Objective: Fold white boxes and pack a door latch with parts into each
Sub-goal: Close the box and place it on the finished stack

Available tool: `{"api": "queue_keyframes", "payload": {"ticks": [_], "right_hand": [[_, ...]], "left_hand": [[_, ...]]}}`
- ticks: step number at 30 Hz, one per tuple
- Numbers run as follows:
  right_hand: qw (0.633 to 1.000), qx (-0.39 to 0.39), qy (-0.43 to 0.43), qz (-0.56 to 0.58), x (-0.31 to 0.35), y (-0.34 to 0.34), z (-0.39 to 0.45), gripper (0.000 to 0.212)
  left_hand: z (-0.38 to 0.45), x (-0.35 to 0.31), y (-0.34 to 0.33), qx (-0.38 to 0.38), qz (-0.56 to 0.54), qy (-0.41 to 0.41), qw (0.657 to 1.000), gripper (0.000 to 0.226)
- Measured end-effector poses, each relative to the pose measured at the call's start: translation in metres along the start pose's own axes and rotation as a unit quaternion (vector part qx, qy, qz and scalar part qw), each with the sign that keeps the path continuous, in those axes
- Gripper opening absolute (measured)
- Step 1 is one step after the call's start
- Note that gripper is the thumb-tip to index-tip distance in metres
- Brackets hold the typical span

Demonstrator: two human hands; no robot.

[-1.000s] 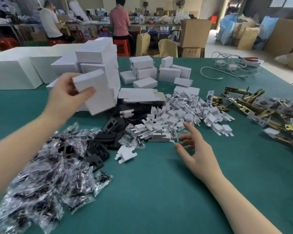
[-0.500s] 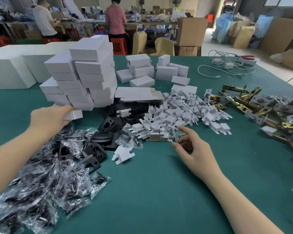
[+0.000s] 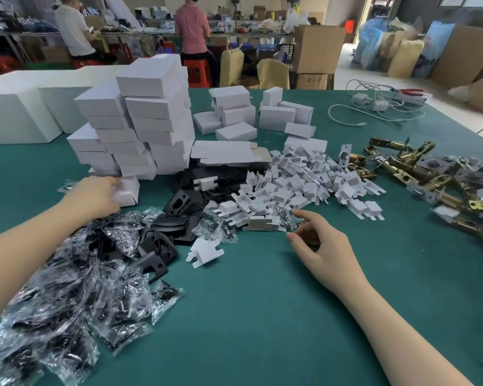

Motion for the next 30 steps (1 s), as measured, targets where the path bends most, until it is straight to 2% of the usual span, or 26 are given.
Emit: {"api": "queue_keyframes", "payload": {"ticks": [3,7,13,16,18,22,24,26,28,30], "right_hand": [[1.000,-0.001,0.005,0.001,0.002,0.001,-0.001,0.040],[1.000,0.003,0.005,0.003,0.004,0.001,-0.001,0.042],[1.000,0.006,-0.006,0.009,0.003,0.001,0.000,0.031],[1.000,0.009,-0.007,0.007,0.004,0.001,0.000,0.028],[1.000,0.009,-0.009,0.005,0.003,0.001,0.001,0.026],[1.000,0.009,-0.006,-0.004,0.004,0.001,0.000,0.024],[1.000,0.008,0.002,-0.008,0.006,0.001,0.001,0.029],[1.000,0.007,0.006,-0.013,0.007,0.002,0.001,0.032],[1.000,0.005,0.001,-0.011,0.005,0.002,0.001,0.028],[1.000,0.003,-0.002,-0.009,0.003,0.002,0.001,0.024]], "left_hand": [[0.003,0.005,-0.001,0.010,0.000,0.017,1.000,0.062],[0.005,0.013,-0.008,0.034,0.010,0.084,0.996,0.069],[0.000,0.024,-0.008,0.111,0.080,0.107,0.985,0.082],[-0.002,0.024,-0.008,0.140,0.028,0.108,0.984,0.081],[0.000,0.020,-0.008,0.141,0.015,0.097,0.985,0.074],[0.001,0.014,-0.012,0.117,0.021,0.121,0.985,0.096],[0.001,0.012,-0.013,0.092,0.027,0.132,0.987,0.092],[0.004,0.014,-0.014,0.079,0.018,0.131,0.988,0.078],[0.009,0.016,-0.015,0.073,0.001,0.110,0.991,0.067],[0.013,0.019,-0.015,0.065,-0.012,0.091,0.994,0.066]]}}
Point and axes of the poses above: each hand's wrist, its own z-axis towards the middle knuckle, its own y-axis out of the back of the hand, x = y × z, the point moved 8 cm from there along z, towards the middle knuckle, and after that the axes turned 2 degrees about -y, right-handed, at the moved point
